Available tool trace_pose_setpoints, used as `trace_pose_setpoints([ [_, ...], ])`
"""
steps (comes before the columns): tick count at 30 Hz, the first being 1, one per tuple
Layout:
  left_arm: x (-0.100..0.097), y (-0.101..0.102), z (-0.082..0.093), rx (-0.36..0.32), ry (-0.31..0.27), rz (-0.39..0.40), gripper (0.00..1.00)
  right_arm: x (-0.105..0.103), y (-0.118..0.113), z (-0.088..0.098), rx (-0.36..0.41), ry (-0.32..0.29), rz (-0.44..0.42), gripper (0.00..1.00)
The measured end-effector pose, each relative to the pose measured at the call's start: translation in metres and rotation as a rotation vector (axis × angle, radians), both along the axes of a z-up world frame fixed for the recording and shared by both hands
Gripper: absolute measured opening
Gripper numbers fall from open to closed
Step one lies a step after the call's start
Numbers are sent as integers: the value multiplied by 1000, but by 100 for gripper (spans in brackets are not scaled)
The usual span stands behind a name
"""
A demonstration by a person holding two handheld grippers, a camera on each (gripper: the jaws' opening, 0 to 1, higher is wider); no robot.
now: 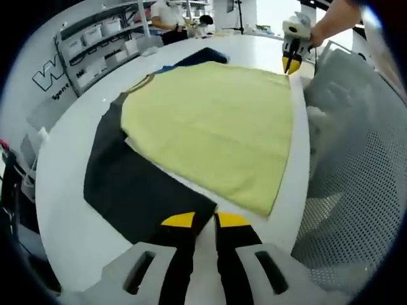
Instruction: Fold the garment on the visible template until the final outline fits inside the template.
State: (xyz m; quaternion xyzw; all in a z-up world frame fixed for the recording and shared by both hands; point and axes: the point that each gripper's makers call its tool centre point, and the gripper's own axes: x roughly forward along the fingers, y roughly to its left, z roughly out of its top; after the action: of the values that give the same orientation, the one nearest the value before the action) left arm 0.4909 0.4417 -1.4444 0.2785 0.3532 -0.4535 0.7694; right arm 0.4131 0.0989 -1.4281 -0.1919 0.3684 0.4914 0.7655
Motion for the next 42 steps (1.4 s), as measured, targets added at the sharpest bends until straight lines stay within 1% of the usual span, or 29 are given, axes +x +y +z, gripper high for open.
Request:
trace_pose_setpoints([
  [3, 2, -1, -1, 0, -5, -10, 9, 0, 0, 0, 0, 1, -3, 0],
  [5, 2, 0, -1, 3, 0, -10, 1, 1, 1, 0, 2, -1, -5, 0],
  [6, 3, 1, 0, 0, 10, -6, 1, 1, 2, 0, 3, -1, -6, 0],
  [8, 5, 4, 2, -18, 30, 30, 1, 2, 5, -1, 3, -2, -2, 0],
  [9, 7, 4, 5, -26, 22, 37, 1, 2, 6, -2, 3, -1, -1, 0],
  [10, 11, 6, 10, -52, 18, 69, 1, 2, 7, -2, 4, -1, -1, 0],
  [12, 17, 6, 20, -121, 40, 138, 1, 3, 8, -3, 6, -1, 0, 0],
  [13, 24, 9, 30, -164, 25, 168, 1, 3, 9, -3, 8, 0, 1, 0],
  [14, 29, 12, 36, -193, 26, 200, 1, 3, 10, -3, 9, 1, 2, 0],
  [15, 37, 17, 46, -251, 43, 260, 1, 3, 10, -4, 8, 2, 3, 0],
  [16, 44, 23, 53, -275, 34, 290, 1, 3, 10, -4, 8, 2, 4, 0],
  [17, 55, 32, 64, -317, 26, 337, 1, 3, 11, -5, 9, 4, 5, 0],
  [18, 62, 40, 70, -345, 31, 375, 1, 3, 11, -5, 9, 6, 5, 0],
  [19, 73, 52, 79, -371, 17, 420, 1, 2, 11, -5, 8, 7, 4, 0],
  [22, 92, 77, 94, -387, -19, 477, 1, 2, 11, -5, 6, 10, 5, 0],
  [23, 101, 87, 103, -407, -33, 511, 1, 2, 11, -5, 6, 12, 3, 0],
  [24, 106, 94, 108, -415, -40, 533, 1, 2, 11, -5, 6, 12, 3, 0],
  [25, 112, 101, 113, -420, -48, 556, 1, 3, 11, -5, 6, 12, 3, 0],
  [26, 121, 113, 118, -428, -59, 588, 1, 3, 11, -6, 4, 14, 0, 0],
  [28, 135, 128, 125, -418, -79, 622, 1, 3, 11, -6, 3, 16, -3, 0],
  [30, 149, 141, 130, -412, -103, 645, 1, 3, 11, -7, 1, 19, -7, 0],
  [32, 161, 152, 133, -404, -112, 669, 1, 3, 12, -8, -1, 22, -10, 0],
  [36, 182, 171, 132, -369, -134, 700, 1, 3, 12, -8, -6, 26, -17, 0],
  [37, 189, 178, 132, -352, -152, 710, 1, 4, 11, -8, -7, 27, -20, 0],
  [40, 204, 195, 130, -337, -168, 753, 1, 5, 11, -7, -7, 28, -26, 0],
  [42, 212, 207, 126, -328, -167, 790, 1, 6, 11, -6, -8, 28, -32, 0],
])
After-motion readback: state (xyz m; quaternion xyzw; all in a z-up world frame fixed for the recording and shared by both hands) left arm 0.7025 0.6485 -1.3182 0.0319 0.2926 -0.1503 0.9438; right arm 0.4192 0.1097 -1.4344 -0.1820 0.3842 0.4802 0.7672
